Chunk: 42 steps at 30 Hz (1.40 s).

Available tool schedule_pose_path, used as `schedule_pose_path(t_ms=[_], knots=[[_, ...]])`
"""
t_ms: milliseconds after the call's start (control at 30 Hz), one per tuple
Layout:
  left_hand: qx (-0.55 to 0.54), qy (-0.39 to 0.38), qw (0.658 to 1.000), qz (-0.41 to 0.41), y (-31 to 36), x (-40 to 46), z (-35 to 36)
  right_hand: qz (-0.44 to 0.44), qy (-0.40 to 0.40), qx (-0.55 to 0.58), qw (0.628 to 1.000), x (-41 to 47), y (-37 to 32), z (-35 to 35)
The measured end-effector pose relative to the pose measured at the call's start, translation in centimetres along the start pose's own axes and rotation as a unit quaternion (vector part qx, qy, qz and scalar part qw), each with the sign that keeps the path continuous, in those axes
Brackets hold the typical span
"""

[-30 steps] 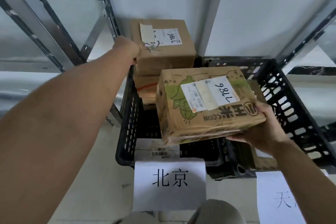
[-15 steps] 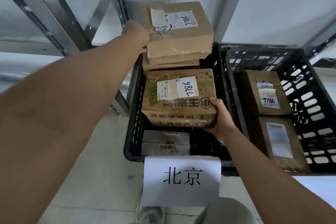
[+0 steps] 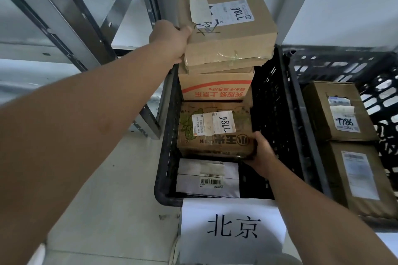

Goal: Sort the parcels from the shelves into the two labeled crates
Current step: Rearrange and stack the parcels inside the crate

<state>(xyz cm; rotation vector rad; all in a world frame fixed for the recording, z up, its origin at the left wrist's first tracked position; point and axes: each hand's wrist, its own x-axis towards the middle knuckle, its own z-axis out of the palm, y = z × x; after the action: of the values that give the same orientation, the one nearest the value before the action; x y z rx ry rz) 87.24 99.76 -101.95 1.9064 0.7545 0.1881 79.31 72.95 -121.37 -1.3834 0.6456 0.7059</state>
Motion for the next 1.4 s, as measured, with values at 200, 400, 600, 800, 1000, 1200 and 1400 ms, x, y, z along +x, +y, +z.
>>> schedule_pose_path(t_ms=[200,400,600,800,1000,1200,1400], knots=[[-0.047,-0.006,0.999,0.007,-0.9,0.1,-0.1,-0.006,0.015,-0.157,0.987,-1.2,-0.4,0.7],[-0.119,-0.037,0.992,-0.008,-0.2,-1.8,-1.2,-0.335,0.182,-0.172,0.908,-5.4,-8.5,0.9],[-0.115,-0.096,0.988,0.045,2.1,-8.3,-2.7,-0.414,0.042,0.034,0.909,-14.8,-19.4,-0.4],[-0.034,-0.115,0.991,0.051,-1.2,-14.4,-2.3,-0.399,0.116,-0.049,0.908,-15.3,-14.0,-1.4],[-0.029,-0.091,0.995,0.01,-5.5,-16.3,-1.2,-0.38,0.153,-0.058,0.91,-14.1,-9.2,-0.1],[-0.042,-0.111,0.993,0.012,-8.6,-17.9,-0.9,-0.376,0.226,-0.065,0.896,-13.6,-5.8,-0.7],[0.158,-0.101,0.981,0.047,-11.4,-15.9,-0.5,-0.315,0.161,-0.222,0.909,-10.6,-3.8,1.0]])
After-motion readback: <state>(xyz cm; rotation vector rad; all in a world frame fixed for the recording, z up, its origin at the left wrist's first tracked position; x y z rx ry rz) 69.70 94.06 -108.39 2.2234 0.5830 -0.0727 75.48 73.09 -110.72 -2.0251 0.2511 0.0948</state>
